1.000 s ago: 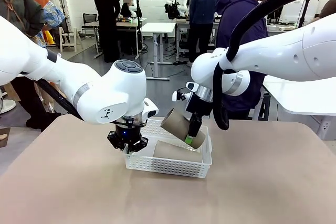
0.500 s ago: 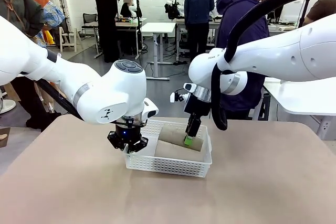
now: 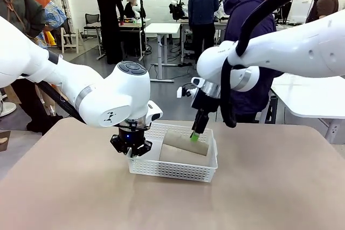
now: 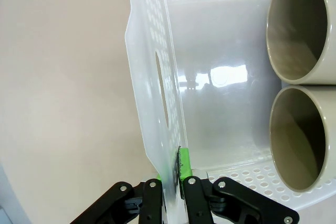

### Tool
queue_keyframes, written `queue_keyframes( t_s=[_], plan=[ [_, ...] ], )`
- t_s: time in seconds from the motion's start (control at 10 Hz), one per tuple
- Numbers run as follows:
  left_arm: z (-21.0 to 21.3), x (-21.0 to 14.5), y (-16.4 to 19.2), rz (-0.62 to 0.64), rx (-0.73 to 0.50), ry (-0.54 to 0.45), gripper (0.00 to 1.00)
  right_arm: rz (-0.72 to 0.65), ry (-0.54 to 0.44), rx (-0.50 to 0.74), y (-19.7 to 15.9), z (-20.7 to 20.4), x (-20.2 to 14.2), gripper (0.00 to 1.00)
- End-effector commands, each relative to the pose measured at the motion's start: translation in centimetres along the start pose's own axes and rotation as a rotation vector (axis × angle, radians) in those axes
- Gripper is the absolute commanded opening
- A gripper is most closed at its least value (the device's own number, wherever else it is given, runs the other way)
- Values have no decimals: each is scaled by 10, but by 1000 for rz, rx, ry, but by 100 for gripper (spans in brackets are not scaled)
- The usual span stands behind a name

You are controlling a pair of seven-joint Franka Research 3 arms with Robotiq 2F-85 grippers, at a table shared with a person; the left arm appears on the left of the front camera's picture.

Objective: Clean and organize the cups into the basket.
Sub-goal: Pick up the Reusable plastic cup from the right side of the table and stack it inside the Organizing basket in the center of the table.

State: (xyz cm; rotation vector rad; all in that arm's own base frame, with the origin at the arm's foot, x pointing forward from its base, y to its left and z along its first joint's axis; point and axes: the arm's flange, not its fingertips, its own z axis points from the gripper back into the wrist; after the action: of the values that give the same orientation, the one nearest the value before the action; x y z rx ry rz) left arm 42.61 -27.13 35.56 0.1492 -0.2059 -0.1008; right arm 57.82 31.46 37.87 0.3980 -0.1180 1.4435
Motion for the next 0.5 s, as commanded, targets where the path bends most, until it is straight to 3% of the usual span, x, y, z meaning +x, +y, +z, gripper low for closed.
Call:
queue_keyframes(
  t_s=[0.0, 0.2, 0.4],
  plan=[
    [-2, -3, -1, -8, 9, -1, 0, -5, -130, -24, 45, 43, -59, 100],
    [-2, -3, -1, -8, 9, -1, 0, 85, -310, -25, 83, 79, -132, 100],
    [-2, -3, -1, -8, 9, -1, 0, 123, -512, -55, 99, 97, -222, 100]
  ],
)
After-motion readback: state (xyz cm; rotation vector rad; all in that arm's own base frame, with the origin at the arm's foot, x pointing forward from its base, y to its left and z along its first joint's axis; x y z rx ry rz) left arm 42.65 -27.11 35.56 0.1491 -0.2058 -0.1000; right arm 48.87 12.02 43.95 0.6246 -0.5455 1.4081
